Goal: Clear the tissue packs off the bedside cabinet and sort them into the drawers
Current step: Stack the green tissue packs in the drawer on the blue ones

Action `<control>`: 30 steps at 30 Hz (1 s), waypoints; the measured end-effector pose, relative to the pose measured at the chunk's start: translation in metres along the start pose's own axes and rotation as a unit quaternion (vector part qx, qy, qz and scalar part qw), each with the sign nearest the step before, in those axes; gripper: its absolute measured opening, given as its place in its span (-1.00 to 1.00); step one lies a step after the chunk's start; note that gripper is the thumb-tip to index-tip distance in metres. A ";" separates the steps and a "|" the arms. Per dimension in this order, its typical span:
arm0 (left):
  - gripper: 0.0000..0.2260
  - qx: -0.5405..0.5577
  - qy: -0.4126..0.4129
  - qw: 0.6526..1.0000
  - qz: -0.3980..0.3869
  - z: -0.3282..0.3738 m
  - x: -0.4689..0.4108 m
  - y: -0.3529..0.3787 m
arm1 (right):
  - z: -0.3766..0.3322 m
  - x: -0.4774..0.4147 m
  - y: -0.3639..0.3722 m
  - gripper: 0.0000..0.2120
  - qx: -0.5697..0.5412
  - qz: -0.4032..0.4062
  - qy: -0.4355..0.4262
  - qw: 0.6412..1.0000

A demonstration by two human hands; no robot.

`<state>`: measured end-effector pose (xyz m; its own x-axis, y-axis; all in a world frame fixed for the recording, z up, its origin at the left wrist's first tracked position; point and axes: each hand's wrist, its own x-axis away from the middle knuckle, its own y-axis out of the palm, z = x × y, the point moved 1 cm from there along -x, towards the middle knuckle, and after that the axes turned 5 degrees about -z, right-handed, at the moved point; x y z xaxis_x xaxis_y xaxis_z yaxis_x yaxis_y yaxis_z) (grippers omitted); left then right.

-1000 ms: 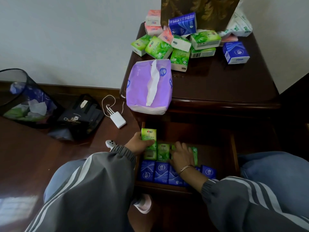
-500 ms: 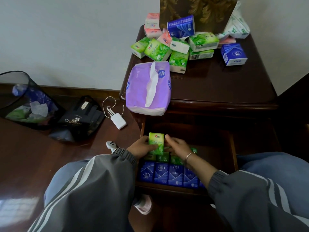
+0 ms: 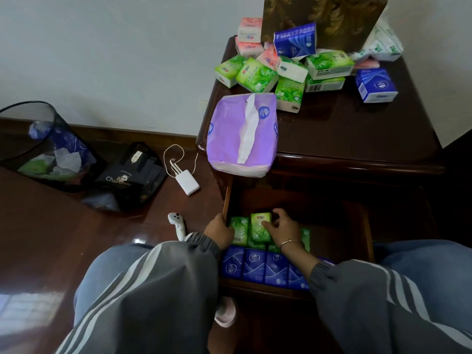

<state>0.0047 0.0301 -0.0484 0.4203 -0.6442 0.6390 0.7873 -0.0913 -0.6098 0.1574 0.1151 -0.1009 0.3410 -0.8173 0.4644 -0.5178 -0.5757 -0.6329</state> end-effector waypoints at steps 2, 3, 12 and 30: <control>-0.70 0.007 0.001 1.000 0.003 -0.001 -0.001 0.003 | 0.001 0.003 0.011 -0.47 0.115 0.000 -0.019 0.993; -0.69 0.007 0.000 1.000 0.002 -0.002 -0.002 0.004 | 0.004 0.006 0.016 -0.45 0.173 -0.004 -0.024 0.985; -0.68 0.028 -0.009 0.999 0.025 0.008 0.000 -0.010 | 0.009 0.038 -0.010 -0.34 0.220 -0.082 0.010 0.972; -0.68 0.089 0.311 0.885 0.335 0.207 0.070 -0.159 | -0.041 0.023 -0.260 -0.41 0.204 0.270 -0.009 0.941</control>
<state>0.0025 0.1564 0.1907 0.5333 -0.8072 -0.2529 0.5374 0.5541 -0.6357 0.2679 0.2466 0.0998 0.1310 -0.9914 -0.0009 -0.2757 -0.0355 -0.9606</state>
